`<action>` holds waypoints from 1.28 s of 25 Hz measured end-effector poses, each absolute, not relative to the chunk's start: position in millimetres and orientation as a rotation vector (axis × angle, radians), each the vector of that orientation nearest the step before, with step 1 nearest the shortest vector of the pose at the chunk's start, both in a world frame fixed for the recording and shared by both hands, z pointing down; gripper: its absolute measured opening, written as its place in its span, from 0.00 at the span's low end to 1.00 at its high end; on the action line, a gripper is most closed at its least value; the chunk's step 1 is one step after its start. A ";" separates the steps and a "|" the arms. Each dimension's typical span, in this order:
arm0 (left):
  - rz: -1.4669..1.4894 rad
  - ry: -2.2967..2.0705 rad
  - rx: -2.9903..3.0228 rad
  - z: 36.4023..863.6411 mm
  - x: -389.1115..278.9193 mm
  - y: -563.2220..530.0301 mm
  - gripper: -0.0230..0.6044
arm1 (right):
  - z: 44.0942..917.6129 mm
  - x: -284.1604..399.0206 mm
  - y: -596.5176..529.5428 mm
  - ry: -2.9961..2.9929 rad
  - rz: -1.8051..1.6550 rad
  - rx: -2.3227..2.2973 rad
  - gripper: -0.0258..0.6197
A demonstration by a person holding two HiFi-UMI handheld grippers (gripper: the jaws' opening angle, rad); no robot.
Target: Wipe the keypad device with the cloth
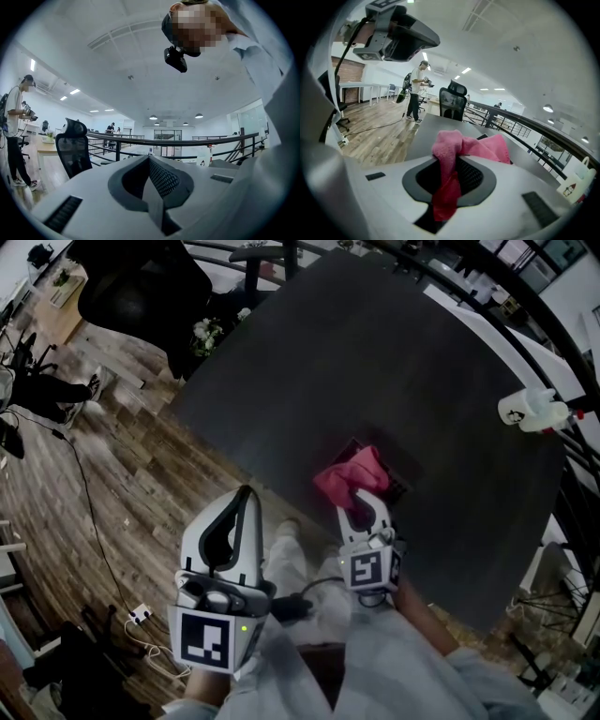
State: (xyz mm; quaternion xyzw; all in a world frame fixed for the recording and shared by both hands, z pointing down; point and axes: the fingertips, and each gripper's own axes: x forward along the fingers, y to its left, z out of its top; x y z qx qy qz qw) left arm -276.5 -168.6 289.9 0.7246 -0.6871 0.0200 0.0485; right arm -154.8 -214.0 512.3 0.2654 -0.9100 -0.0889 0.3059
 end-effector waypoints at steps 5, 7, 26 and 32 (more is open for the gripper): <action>0.058 -2.077 2.227 289.8 -266.3 -169.2 0.04 | 524.3 -138.1 -196.0 -2.387 -0.211 0.641 0.15; 0.054 -2.068 2.238 288.8 -260.9 -170.6 0.04 | 525.0 -130.3 -191.3 -2.374 -0.185 0.635 0.15; 0.021 -2.009 2.326 279.2 -223.0 -178.3 0.04 | 470.1 -68.5 -188.4 -2.424 -0.047 0.787 0.15; 0.009 -2.029 2.328 273.4 -225.7 -179.2 0.04 | 416.2 -79.3 -220.0 -2.513 -0.128 0.908 0.15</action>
